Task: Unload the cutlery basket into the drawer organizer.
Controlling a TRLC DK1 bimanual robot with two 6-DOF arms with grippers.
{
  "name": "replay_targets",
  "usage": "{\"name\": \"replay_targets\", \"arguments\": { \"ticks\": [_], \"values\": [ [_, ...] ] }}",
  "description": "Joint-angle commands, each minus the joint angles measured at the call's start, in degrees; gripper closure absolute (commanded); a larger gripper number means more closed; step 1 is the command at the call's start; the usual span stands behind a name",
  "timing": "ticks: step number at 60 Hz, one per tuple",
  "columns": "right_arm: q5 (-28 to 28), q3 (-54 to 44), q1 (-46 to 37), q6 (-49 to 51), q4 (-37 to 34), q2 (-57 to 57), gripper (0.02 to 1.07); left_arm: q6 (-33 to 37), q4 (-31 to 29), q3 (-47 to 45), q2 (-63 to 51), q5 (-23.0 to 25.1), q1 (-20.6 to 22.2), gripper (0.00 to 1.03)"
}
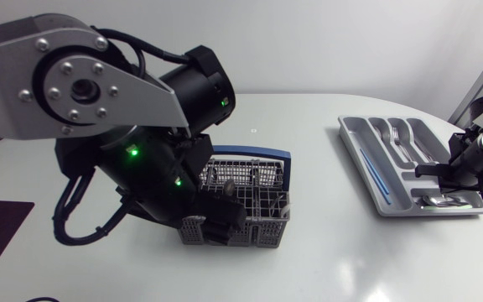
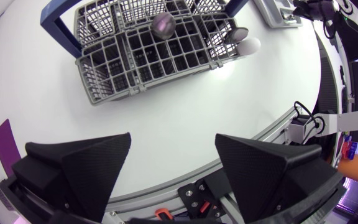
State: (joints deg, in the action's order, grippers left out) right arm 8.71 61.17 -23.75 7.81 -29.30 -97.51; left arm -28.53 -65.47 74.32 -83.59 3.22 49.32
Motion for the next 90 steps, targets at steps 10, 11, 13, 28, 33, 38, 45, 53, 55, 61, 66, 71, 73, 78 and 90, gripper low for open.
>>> {"name": "replay_targets", "arguments": {
  "ticks": [10,11,13,28,33,38,45,53,55,61,66,71,73,78,90],
  "values": [
    [-2.56,-2.72,-0.07,0.18,0.30,0.04,0.63,-1.17,-0.01,1.44,-0.78,0.64,0.34,0.07],
    [-2.82,-2.81,-0.07,0.10,0.21,0.04,0.58,-1.17,-0.01,1.44,-0.78,0.56,0.34,0.06],
    [-3.44,-2.81,-0.07,0.01,-0.14,0.22,0.44,-1.08,-0.01,1.44,-0.70,0.64,0.34,0.06],
    [-10.29,-1.84,1.16,-0.43,-6.12,8.75,0.08,-0.82,-0.62,1.09,0.45,0.56,-0.80,0.06],
    [-12.14,-1.23,3.62,-1.31,-10.52,12.44,0.08,-0.91,-0.71,1.17,1.15,0.56,-1.68,0.06],
    [-13.81,-0.96,6.61,-2.45,-14.47,15.86,0.08,-1.00,-0.88,1.00,1.68,0.47,-2.12,0.06],
    [-15.30,-0.70,12.23,-4.47,-18.95,21.67,0.08,-0.91,-1.32,0.47,2.56,0.38,-2.83,0.06],
    [-16.00,1.41,20.76,-8.52,-24.49,27.91,0.07,-0.91,-2.03,0.21,3.88,0.29,-3.44,0.06],
    [-16.00,2.47,23.40,-9.75,-26.07,28.96,0.07,-0.91,-2.20,0.21,4.23,0.20,-3.53,0.06],
    [-16.00,5.45,30.52,-14.05,-30.20,30.45,0.07,-0.82,-2.47,-0.14,5.19,0.20,-4.06,0.06],
    [-15.83,8.18,37.55,-18.45,-32.75,30.63,0.07,-0.82,-2.73,-0.67,5.98,0.12,-4.85,0.06],
    [-14.69,10.02,43.79,-21.96,-33.98,29.93,0.07,-0.73,-2.99,-1.38,6.60,0.03,-5.81,0.06],
    [-14.25,10.64,45.98,-23.19,-34.51,29.49,0.07,-0.73,-3.08,-1.64,6.78,0.03,-6.34,0.06],
    [-13.10,11.96,50.64,-26.01,-35.21,27.99,0.07,-0.47,-3.26,-2.25,7.48,0.03,-7.22,0.06],
    [-12.75,18.46,58.20,-31.72,-38.73,24.04,0.07,0.15,-5.02,-2.17,9.15,-0.68,-9.68,0.06]
  ]
}}
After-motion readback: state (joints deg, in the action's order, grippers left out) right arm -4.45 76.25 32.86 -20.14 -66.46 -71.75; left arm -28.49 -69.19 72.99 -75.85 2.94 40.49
